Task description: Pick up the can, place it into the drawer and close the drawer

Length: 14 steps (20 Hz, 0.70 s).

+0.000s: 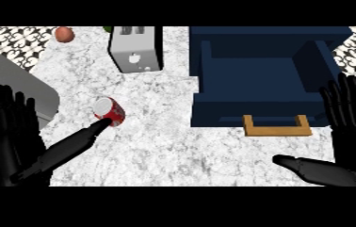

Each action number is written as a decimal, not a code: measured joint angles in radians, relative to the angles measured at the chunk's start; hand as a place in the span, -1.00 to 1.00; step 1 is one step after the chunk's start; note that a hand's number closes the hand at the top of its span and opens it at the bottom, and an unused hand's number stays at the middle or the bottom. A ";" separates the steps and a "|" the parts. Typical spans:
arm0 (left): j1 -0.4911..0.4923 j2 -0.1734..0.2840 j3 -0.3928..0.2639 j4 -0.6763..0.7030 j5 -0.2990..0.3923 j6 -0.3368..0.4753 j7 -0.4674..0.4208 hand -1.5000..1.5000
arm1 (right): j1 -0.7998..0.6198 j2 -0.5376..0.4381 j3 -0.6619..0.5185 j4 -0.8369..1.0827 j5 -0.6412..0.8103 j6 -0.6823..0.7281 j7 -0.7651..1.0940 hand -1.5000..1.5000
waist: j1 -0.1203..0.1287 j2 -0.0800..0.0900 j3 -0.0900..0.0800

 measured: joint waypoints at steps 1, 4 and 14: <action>-0.003 0.000 0.000 0.023 0.010 0.007 -0.016 -1.00 | 0.000 0.004 0.001 0.002 0.003 0.000 -0.003 -1.00 | 0.000 0.000 0.000; -0.034 -0.001 -0.016 0.057 0.006 0.034 0.005 -1.00 | 0.019 0.004 -0.010 -0.021 -0.004 0.010 0.001 -1.00 | -0.001 0.000 0.000; -0.093 -0.001 -0.041 0.305 0.099 0.135 -0.119 -1.00 | 0.052 -0.002 -0.047 -0.036 -0.023 0.044 -0.022 -1.00 | -0.003 0.000 -0.001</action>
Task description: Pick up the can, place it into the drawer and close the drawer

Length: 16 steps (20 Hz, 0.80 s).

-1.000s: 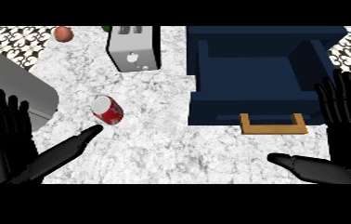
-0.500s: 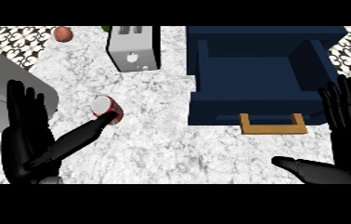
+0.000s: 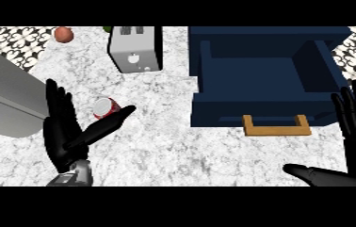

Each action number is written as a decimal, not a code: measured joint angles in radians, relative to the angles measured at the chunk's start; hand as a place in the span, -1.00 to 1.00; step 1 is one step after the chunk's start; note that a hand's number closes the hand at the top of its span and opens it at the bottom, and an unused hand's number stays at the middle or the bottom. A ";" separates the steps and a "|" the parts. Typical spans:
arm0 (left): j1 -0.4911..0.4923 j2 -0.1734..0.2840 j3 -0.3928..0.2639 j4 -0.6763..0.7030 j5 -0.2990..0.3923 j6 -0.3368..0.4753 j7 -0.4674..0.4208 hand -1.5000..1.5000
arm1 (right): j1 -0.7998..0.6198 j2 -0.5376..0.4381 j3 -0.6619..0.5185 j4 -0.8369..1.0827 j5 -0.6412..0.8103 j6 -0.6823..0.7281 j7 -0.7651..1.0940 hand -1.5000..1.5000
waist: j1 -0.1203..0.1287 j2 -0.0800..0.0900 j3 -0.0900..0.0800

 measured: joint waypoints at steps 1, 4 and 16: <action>0.013 0.000 0.000 0.017 0.024 0.003 -0.031 -1.00 | -0.003 -0.005 -0.013 0.015 -0.010 0.010 -0.011 -1.00 | 0.001 0.000 0.000; 0.043 0.000 -0.009 0.076 0.082 0.023 -0.120 -1.00 | 0.011 -0.008 -0.028 -0.009 -0.019 0.019 -0.008 -1.00 | 0.001 0.000 0.000; 0.003 0.000 0.015 0.402 0.342 0.101 -0.454 -1.00 | 0.055 -0.012 -0.088 -0.081 -0.069 0.066 0.021 -1.00 | -0.001 0.000 0.000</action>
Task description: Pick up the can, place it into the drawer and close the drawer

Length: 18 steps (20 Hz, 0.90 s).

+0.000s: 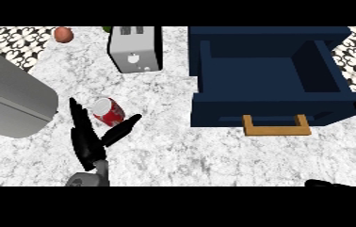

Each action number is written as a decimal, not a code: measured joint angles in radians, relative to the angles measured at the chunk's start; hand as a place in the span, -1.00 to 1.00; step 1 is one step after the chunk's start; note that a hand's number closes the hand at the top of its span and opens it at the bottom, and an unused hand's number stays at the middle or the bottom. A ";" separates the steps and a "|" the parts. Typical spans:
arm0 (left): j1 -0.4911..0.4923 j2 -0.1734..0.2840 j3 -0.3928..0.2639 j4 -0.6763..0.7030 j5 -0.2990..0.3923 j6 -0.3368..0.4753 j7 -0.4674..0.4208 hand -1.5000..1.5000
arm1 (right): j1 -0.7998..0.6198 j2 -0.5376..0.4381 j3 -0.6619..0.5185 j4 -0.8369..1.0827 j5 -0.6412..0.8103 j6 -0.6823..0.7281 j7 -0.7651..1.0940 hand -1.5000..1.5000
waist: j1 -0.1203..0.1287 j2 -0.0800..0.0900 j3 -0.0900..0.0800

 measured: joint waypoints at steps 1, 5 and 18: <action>-0.001 0.000 -0.001 0.017 0.024 0.005 -0.025 -1.00 | -0.005 0.006 0.006 -0.010 0.010 -0.008 0.012 -1.00 | 0.001 0.000 0.000; 0.002 0.002 0.035 0.083 0.098 -0.027 -0.113 -1.00 | -0.027 0.004 -0.006 -0.009 0.009 -0.006 0.032 -1.00 | 0.003 0.000 0.000; -0.120 0.008 0.199 0.461 0.312 -0.170 -0.416 -1.00 | -0.019 0.003 -0.053 -0.025 -0.013 0.036 0.044 -1.00 | 0.001 0.000 0.000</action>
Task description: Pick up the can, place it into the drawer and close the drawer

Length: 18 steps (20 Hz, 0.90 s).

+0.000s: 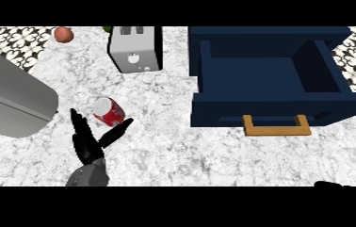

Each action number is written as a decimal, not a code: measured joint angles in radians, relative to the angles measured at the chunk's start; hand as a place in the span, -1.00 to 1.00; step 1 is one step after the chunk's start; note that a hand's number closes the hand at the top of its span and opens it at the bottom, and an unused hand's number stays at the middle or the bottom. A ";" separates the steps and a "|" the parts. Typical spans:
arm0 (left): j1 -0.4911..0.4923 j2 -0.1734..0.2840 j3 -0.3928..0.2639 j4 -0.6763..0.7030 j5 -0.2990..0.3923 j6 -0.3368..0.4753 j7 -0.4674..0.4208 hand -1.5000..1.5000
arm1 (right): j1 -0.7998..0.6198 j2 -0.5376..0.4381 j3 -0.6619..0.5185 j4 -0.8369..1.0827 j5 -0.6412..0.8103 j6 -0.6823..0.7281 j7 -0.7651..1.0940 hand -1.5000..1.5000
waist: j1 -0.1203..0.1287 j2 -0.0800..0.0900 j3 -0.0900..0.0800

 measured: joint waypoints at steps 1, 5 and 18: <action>-0.021 -0.002 0.014 0.040 0.009 -0.008 -0.022 -1.00 | 0.002 0.002 0.003 -0.018 0.004 -0.003 0.014 -1.00 | -0.001 0.000 0.000; -0.073 0.015 0.065 0.156 0.035 -0.057 -0.078 -1.00 | 0.006 0.010 -0.001 -0.031 0.008 0.005 0.022 -1.00 | -0.001 0.000 0.000; -0.270 0.094 0.147 0.478 0.052 -0.256 -0.180 -1.00 | -0.027 0.019 -0.001 -0.026 0.031 0.002 0.036 -1.00 | -0.006 0.002 0.000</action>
